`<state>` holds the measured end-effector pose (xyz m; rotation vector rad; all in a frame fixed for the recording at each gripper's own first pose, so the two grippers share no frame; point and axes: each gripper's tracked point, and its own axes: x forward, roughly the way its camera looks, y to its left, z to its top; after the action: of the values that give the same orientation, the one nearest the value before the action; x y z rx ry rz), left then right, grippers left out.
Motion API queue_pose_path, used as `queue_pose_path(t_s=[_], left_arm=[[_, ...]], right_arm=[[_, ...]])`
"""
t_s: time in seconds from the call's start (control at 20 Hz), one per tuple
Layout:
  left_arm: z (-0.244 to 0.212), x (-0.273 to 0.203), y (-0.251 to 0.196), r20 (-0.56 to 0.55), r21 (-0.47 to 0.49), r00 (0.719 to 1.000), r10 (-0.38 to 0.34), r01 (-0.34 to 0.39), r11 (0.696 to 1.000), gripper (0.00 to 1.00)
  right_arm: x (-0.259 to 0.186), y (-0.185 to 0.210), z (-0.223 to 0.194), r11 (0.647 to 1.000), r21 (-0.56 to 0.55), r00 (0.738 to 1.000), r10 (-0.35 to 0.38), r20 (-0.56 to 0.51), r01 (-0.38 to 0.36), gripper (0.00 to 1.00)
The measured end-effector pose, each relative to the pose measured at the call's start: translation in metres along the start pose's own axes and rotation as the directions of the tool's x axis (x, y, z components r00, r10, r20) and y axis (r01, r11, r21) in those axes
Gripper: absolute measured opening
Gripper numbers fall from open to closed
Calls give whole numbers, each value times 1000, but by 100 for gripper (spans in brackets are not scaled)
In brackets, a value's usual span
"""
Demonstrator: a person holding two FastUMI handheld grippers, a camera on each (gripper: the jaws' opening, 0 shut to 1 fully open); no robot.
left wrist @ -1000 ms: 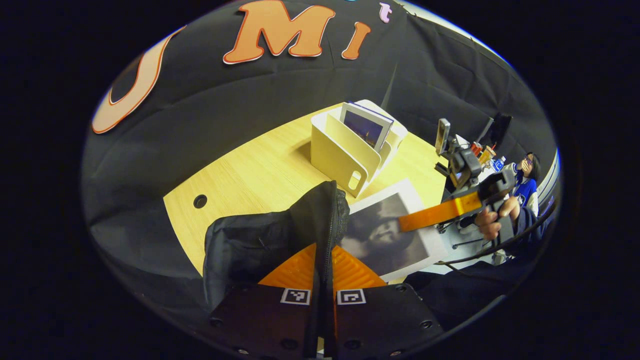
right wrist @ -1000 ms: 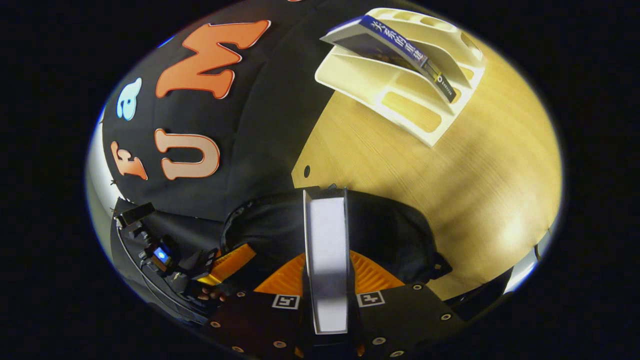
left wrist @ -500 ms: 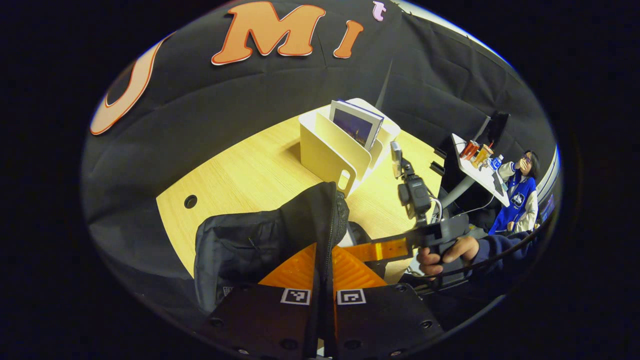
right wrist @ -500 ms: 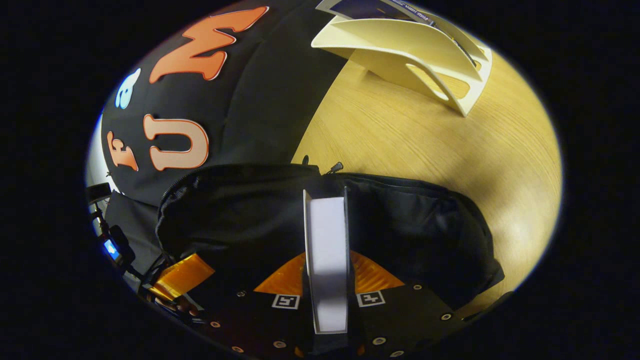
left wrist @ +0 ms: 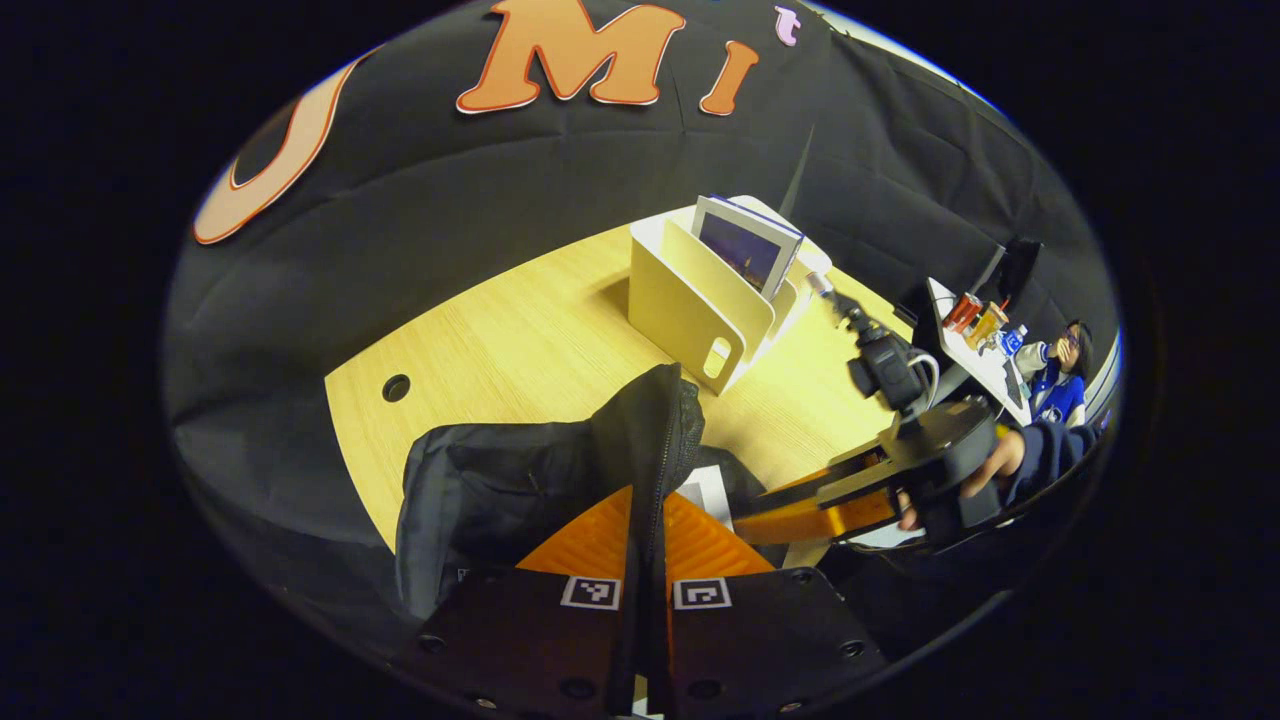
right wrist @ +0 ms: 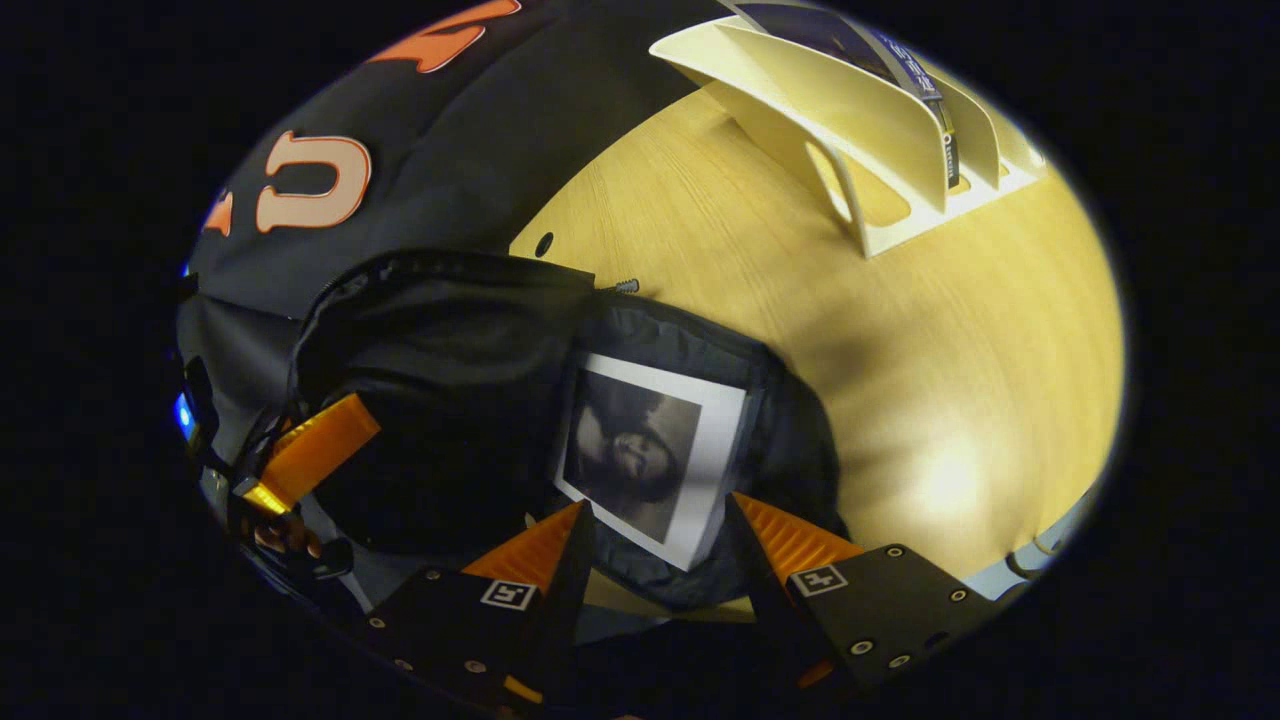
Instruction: Open the schoolbag, grab two books from the bookshelf and put them into the schoolbag.
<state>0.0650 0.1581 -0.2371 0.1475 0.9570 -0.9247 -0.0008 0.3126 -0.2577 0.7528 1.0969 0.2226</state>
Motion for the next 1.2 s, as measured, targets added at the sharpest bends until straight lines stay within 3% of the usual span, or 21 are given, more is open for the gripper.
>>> queue_pose_path(t_s=[0.15,0.2,0.3,0.4,0.7,0.85,1.2], left_arm=[[-2,5,-2,-3,-16,1000,23,-23,1000,6],[-2,6,-3,-4,-26,999,31,-32,999,6],[-4,9,-5,-8,-47,999,52,-52,998,6],[-5,11,-8,-12,-68,997,72,-73,995,6],[-9,14,-13,-20,-143,991,130,-131,981,6],[-11,15,-14,-20,-176,986,163,-164,971,5],[-21,12,-21,-29,-266,973,230,-229,936,5]], right_arm=[[-37,-35,32,991,-87,995,-99,-1,98,82],[-47,-46,45,984,-112,991,-135,12,135,90],[-72,-60,66,973,-148,984,-179,13,179,97],[-98,-68,91,957,-201,977,-211,15,210,97],[-161,-92,195,861,-368,935,-340,98,352,97],[-166,-91,248,811,-444,921,-371,116,382,97],[-118,-99,309,824,-430,915,-404,9,368,95]])
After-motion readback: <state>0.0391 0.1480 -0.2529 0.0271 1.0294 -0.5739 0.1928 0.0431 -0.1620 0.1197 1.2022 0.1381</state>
